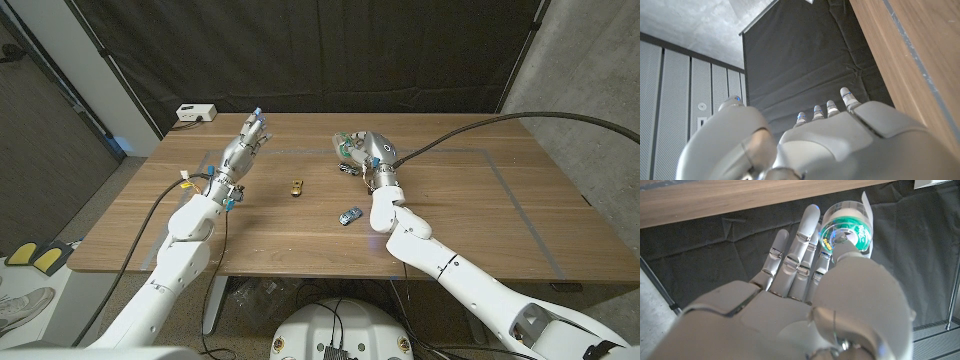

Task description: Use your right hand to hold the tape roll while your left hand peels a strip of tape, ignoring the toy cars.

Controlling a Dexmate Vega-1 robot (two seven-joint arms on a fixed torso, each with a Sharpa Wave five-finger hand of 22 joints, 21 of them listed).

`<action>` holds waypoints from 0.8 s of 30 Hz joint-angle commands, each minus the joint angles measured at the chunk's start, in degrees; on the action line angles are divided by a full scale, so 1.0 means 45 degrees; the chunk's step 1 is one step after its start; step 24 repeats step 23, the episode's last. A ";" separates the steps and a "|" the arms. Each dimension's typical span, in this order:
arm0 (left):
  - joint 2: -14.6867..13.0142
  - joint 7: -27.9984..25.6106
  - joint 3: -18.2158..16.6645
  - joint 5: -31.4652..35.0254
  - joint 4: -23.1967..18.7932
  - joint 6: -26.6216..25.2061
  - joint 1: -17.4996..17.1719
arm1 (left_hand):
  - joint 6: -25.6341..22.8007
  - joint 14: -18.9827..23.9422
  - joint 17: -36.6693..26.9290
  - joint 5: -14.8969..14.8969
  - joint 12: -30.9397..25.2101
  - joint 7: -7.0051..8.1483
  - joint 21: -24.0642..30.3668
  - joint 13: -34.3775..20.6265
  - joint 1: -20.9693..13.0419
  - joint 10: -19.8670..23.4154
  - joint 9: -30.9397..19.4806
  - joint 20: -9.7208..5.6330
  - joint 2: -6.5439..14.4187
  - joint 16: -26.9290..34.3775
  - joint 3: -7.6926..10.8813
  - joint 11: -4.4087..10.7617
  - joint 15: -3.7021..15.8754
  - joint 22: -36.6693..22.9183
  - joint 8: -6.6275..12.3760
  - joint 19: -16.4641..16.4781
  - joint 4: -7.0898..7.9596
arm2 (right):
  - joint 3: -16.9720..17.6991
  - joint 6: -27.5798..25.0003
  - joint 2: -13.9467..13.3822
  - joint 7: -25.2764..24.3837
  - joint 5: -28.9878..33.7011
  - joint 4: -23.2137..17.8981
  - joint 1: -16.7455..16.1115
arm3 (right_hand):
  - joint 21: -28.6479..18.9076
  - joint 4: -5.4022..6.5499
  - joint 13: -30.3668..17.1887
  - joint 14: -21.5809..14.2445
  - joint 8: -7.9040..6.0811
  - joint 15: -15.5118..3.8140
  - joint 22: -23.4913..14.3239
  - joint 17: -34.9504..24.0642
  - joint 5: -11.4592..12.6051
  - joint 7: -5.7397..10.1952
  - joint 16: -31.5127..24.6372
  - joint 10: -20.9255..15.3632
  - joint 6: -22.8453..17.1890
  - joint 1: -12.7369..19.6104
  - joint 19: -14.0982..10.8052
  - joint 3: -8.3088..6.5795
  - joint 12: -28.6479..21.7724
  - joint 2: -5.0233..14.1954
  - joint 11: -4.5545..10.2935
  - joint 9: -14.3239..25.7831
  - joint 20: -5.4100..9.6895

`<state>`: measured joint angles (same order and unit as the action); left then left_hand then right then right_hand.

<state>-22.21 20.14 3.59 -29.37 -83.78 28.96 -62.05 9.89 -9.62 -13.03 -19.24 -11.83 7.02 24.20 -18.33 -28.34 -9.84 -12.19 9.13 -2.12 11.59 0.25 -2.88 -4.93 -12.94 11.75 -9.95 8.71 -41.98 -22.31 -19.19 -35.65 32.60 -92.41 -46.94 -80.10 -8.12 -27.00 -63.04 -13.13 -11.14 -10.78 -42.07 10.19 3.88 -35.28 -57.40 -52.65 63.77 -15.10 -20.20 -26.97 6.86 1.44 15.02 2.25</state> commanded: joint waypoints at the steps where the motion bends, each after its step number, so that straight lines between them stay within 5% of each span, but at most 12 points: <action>1: 0.0628 0.0400 -0.0815 -0.0944 0.0033 -0.0616 -0.0563 | 0.4465 -0.2623 0.0011 0.0055 -0.0115 0.0073 0.0125 0.0066 0.0254 -0.2806 0.0036 0.0052 0.0097 0.0141 -0.0095 0.0017 0.0103 -0.0057 0.0112 -0.3966 0.0124 | -0.0331 -0.0438 0.0604 -0.1049 0.0753 0.0787 0.0180 | -0.0012 0.0014 -0.0541 -0.0050 -0.0054 -0.0518 0.0005 -0.0039 0.0079 0.0240 0.0026 -0.1710 -0.1157 0.0282 0.0067 0.0044 -0.0038 0.0384 0.1433 0.0064 0.1166; 24: 0.1090 0.1744 -0.1100 -0.1001 -0.0478 -0.1391 -0.0836 | 0.3941 -0.2645 0.0087 0.0127 -0.0171 0.0104 0.0128 0.0280 0.0525 -0.2647 0.0146 0.0058 0.0368 0.0111 -0.0208 0.0004 0.0243 -0.0062 0.0200 -0.3974 0.0100 | -0.0514 -0.1520 0.0849 -0.1797 0.1480 -0.0097 -0.0572 | 0.0069 0.0029 -0.0609 -0.0112 -0.0006 -0.0518 0.0070 -0.0062 0.0105 0.0300 0.0121 -0.1739 -0.1156 0.0233 0.0038 0.0035 0.0046 0.0377 0.1491 0.0068 0.1206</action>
